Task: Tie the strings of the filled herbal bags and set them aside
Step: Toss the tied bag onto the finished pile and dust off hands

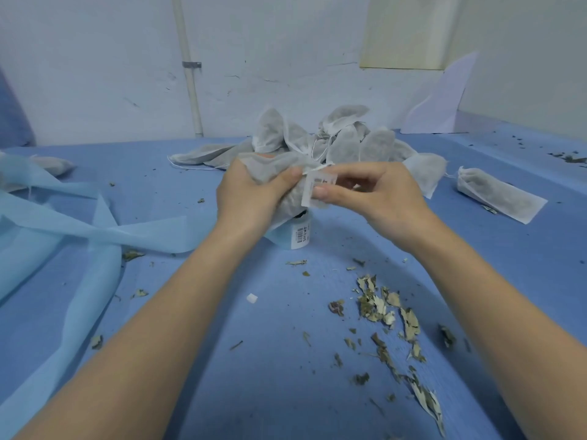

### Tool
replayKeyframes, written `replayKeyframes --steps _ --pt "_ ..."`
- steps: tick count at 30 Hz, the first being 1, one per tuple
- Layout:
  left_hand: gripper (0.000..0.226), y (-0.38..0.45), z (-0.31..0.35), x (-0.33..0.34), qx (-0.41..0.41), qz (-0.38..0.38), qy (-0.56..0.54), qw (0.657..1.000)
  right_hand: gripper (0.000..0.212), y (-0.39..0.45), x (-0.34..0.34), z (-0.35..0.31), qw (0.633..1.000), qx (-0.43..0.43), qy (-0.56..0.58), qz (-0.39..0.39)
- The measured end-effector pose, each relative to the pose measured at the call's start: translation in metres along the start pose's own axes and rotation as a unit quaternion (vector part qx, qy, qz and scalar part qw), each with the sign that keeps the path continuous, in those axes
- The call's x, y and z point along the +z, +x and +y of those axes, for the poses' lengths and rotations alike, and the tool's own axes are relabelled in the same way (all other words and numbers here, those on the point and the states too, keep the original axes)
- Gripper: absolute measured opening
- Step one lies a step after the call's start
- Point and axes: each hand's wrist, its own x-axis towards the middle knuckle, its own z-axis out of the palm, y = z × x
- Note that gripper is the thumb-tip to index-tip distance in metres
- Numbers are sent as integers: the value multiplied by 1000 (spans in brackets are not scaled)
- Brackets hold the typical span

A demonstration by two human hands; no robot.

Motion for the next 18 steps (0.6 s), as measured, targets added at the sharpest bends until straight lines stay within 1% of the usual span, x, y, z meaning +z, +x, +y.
replayKeyframes --steps 3,5,7,10,12,15,17,18 --pt "42 -5 6 3 8 -71 6 997 30 2 0 -3 999 -31 -26 30" --pt "45 -7 9 3 23 -111 14 993 34 2 -2 -3 996 -37 -51 62" --pt "46 -8 10 3 28 -132 19 991 36 2 -4 -3 992 -44 -85 80" --pt "55 -9 8 4 11 -156 -11 988 35 0 -6 -4 987 -58 -127 80" --pt "51 -8 7 4 2 -168 -38 985 32 0 -7 -4 984 -63 -151 75" --pt "34 -8 6 5 -10 -166 -78 983 34 -1 -8 -3 979 -67 -178 75" --pt "34 -7 5 5 -17 -169 -101 980 40 -1 -9 -2 976 -79 -189 77" --pt "39 -7 6 5 -19 -176 -113 978 44 -1 -9 -1 976 -73 -189 78"
